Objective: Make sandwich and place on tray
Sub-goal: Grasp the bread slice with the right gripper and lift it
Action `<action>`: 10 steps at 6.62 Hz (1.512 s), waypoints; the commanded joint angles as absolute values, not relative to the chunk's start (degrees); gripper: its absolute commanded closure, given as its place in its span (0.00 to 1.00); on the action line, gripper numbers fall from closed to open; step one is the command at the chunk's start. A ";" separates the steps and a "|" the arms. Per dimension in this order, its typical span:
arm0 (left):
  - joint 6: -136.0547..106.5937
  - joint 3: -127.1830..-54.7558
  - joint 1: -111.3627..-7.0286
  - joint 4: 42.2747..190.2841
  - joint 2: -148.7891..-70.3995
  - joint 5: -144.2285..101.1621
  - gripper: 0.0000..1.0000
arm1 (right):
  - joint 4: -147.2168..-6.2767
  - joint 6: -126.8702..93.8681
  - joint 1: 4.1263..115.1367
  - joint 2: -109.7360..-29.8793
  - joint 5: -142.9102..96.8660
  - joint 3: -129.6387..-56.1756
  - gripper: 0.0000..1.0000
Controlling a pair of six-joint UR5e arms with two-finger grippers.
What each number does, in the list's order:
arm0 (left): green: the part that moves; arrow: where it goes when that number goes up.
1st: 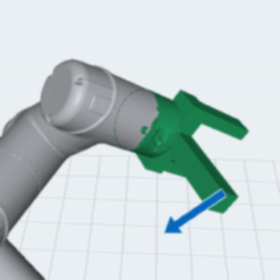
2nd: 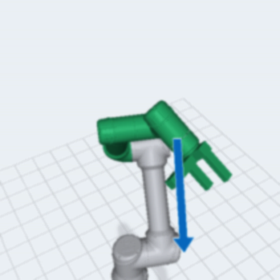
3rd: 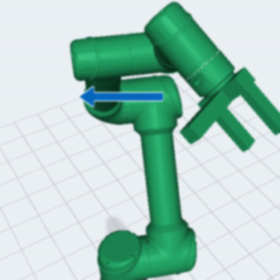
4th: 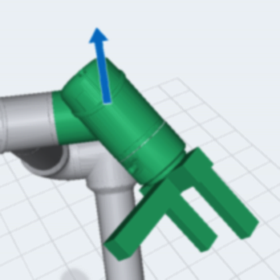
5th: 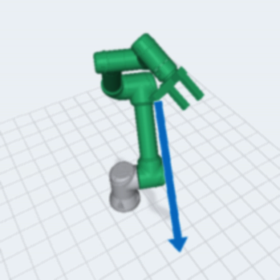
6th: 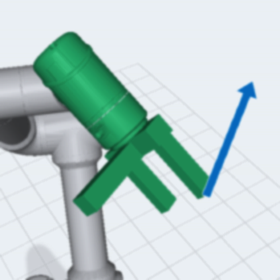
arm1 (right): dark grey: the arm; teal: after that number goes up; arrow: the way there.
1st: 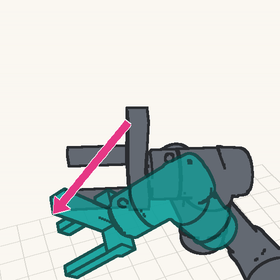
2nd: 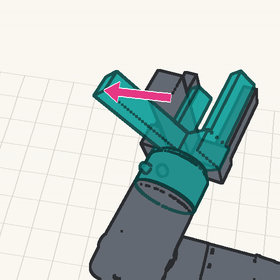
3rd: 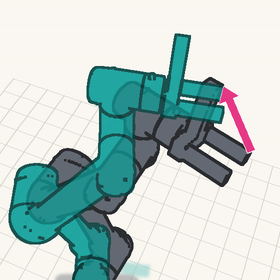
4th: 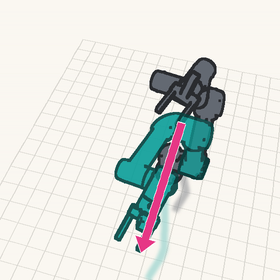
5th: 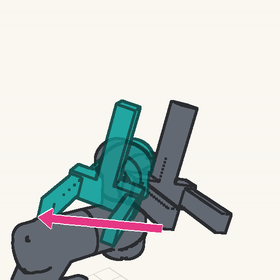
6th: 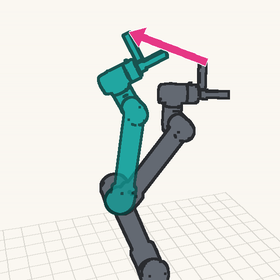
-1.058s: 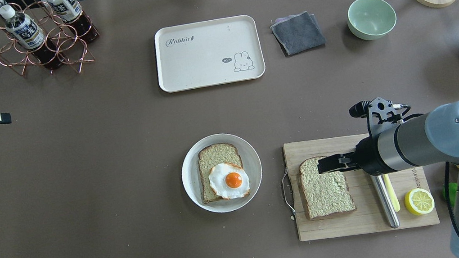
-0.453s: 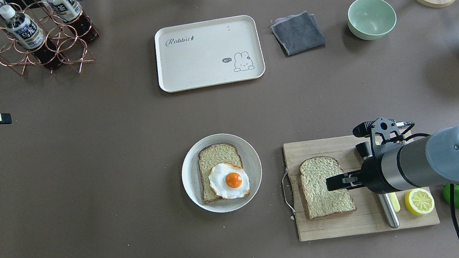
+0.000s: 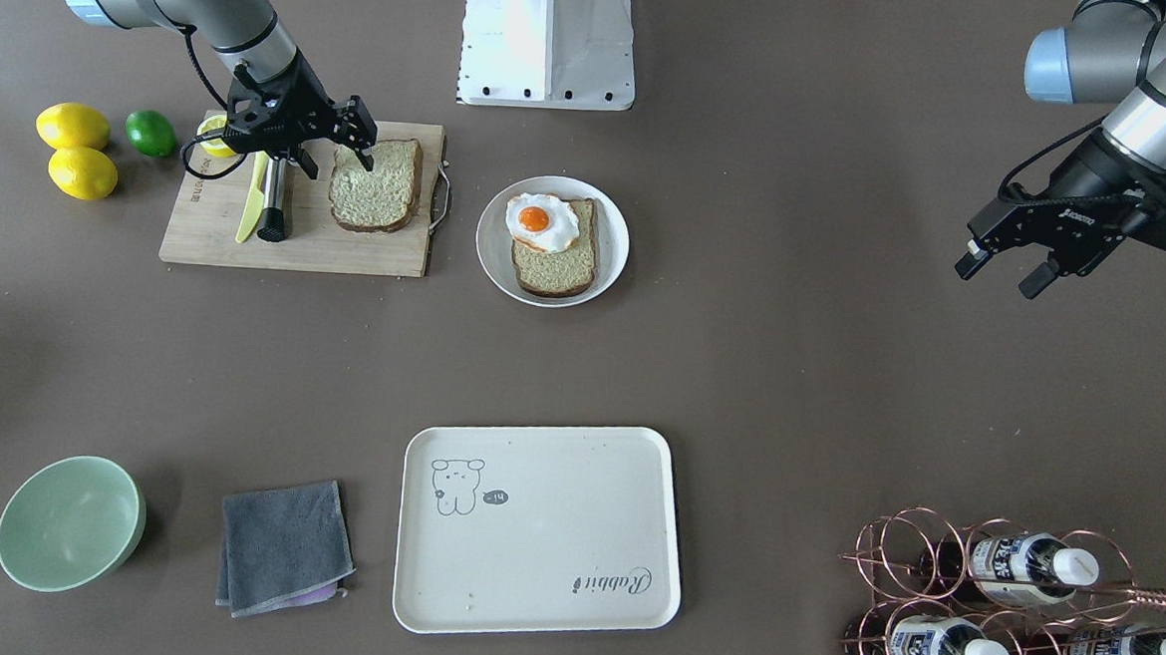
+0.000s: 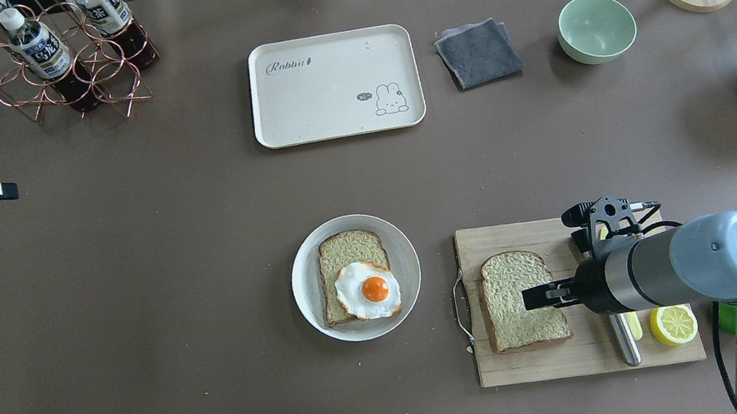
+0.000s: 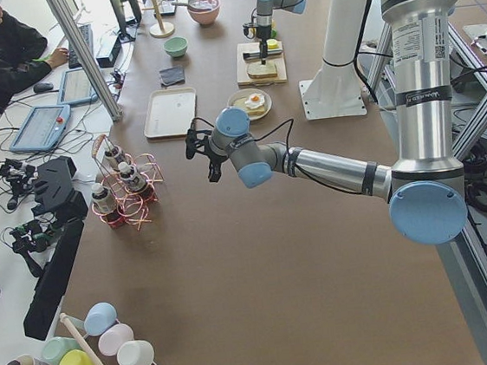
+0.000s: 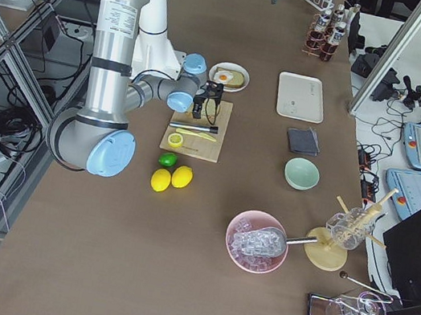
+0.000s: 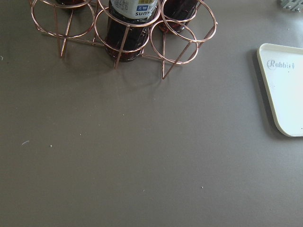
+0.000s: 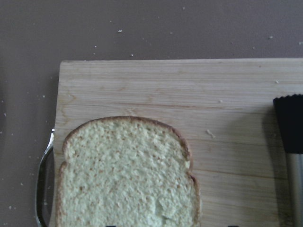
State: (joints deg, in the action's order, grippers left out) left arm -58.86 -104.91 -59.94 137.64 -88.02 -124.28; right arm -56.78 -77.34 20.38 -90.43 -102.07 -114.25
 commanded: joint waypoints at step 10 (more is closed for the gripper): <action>-58.80 -101.08 -59.77 137.46 -91.14 -124.19 0.03 | -41.44 -81.09 35.31 -88.60 -119.41 -112.94 1.00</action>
